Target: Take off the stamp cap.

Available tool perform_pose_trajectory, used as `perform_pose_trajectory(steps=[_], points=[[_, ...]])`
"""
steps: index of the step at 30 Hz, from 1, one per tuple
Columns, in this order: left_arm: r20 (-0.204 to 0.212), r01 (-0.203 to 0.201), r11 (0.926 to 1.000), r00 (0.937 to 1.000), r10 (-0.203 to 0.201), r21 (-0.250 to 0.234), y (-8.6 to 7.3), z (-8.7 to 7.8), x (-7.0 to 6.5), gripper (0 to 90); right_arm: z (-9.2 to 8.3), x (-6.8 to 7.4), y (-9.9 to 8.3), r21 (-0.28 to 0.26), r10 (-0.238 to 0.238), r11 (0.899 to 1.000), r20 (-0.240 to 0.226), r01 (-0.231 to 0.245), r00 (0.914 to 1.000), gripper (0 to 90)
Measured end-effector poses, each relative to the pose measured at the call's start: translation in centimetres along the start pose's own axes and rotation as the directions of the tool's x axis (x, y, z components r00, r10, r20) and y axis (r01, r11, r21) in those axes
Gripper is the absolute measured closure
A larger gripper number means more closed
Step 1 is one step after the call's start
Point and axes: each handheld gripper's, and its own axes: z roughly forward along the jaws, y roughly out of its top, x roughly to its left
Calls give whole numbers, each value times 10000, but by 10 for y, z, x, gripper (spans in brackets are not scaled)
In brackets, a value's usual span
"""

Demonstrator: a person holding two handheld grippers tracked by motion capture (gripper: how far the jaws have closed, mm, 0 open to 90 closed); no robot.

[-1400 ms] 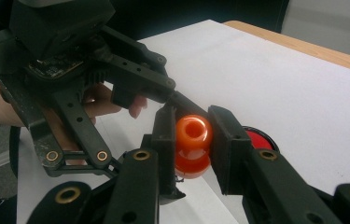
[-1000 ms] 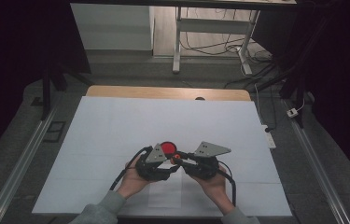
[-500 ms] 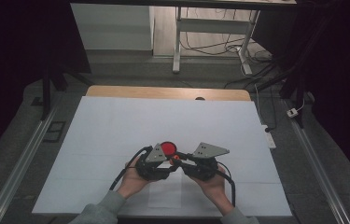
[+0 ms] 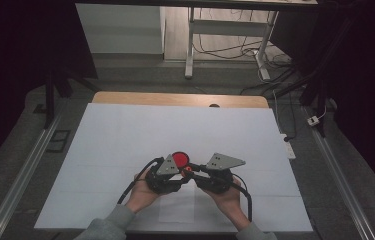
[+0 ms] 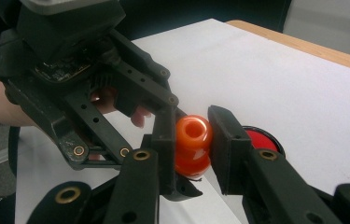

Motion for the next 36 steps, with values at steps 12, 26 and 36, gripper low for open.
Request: perform_pose_trajectory(steps=[12, 26, 36], points=[[-187, -246, 9997, 9995, 246, -13, 0, -1, -2, 640, 0, 0, -1, -65, 81, 9999, -18, -81, 10000, 722], [-227, -319, 9994, 9992, 322, 117, -2, 1, -2, 647, 1, -1, -2, -24, 392, 9992, 22, -392, 9992, 726], [-305, -356, 9993, 9989, 360, 138, -4, 2, -3, 649, 2, -1, -4, -42, 607, 9982, 28, -606, 9982, 727]])
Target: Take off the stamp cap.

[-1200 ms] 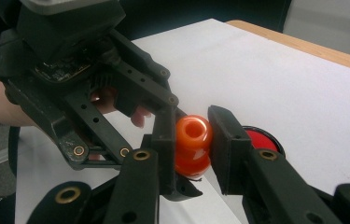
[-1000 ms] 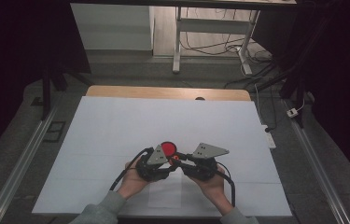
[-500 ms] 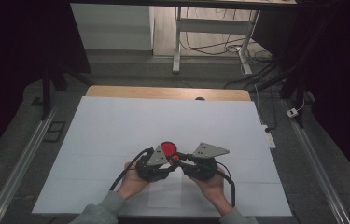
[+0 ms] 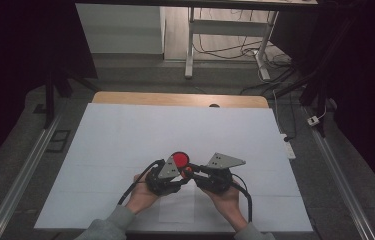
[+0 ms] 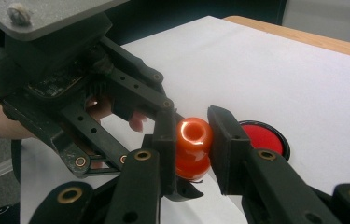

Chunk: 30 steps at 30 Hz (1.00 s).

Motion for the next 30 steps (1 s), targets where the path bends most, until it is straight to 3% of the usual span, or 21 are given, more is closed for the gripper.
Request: perform_pose_trajectory(steps=[30], points=[[-209, -38, 10000, 9998, 39, 68, -3, 2, -2, 652, 2, 2, -3, -41, -48, 10000, 181, 49, 9998, 729]])
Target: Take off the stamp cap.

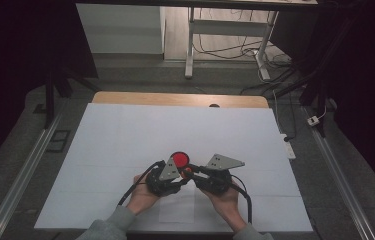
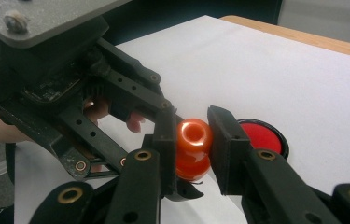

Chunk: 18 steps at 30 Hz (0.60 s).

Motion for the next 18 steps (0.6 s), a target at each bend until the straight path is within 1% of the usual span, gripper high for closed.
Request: perform_pose_trajectory(steps=[3, 4, 5, 6, 7, 8, 9, 10, 11, 14, 18], points=[[8, 26, 10000, 10000, -26, 15, 0, 0, 0, 652, 0, 1, 0, 3, -61, 10000, 17, 61, 10000, 729], [-183, -88, 9984, 9998, 99, 559, -1, 2, 0, 653, 0, 1, 0, -8, -104, 9999, 42, 104, 9999, 729], [-377, -307, 9944, 9987, 347, 1008, -5, 7, 0, 652, -4, 2, 0, -368, -169, 9991, 474, 187, 9987, 730], [-215, 56, 9955, 9998, -36, 945, -12, 10, 2, 652, -11, -2, 5, -681, -51, 9976, 631, 94, 9980, 730], [292, 597, 9962, 9977, -617, 636, -15, 10, 5, 652, -19, -7, 9, -944, 124, 9955, 664, -61, 9977, 730], [252, 522, 9971, 9982, -537, 555, -13, 8, 5, 652, -27, -12, 14, -1104, 171, 9938, 748, -88, 9971, 730], [-75, 167, 9989, 9998, -164, 445, -9, 6, 2, 652, -35, -15, 16, -1289, 199, 9916, 855, -87, 9961, 730], [-75, 167, 9989, 9998, -164, 445, -9, 6, 2, 652, -41, -18, 18, -1417, 299, 9898, 869, -174, 9958, 730], [23, 173, 9997, 9998, -174, 187, -4, 2, 1, 652, -44, -20, 18, -1468, 332, 9890, 867, -202, 9957, 730], [-36, 91, 9998, 10000, -90, 171, -3, 1, 1, 651, -42, -21, 17, -1249, 263, 9920, 648, -180, 9976, 730], [-34, 178, 9998, 9998, -178, 85, -5, -1, 4, 650, -35, -16, 16, -1022, 120, 9947, 362, -82, 9993, 729]])
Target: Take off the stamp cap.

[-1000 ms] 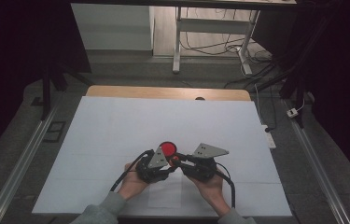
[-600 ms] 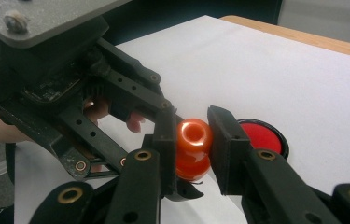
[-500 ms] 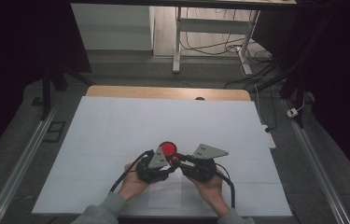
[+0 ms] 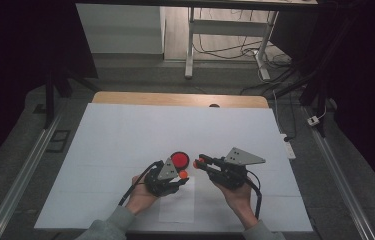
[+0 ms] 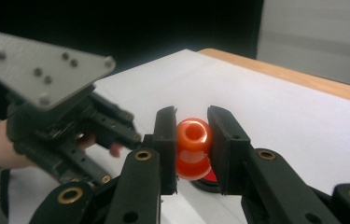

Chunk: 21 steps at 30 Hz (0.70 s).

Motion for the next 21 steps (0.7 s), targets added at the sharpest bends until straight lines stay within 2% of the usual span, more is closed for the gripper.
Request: perform_pose_trajectory(steps=[14, 21], points=[[-56, 133, 9999, 9999, -133, -44, -2, -5, 5, 649, 2, -1, -3, 8, 136, 9999, -51, -136, 9999, 729], [-120, 219, 9997, 9997, -220, -85, -4, -9, 9, 649, 4, -2, -5, 173, 89, 9998, -43, -88, 10000, 728]])
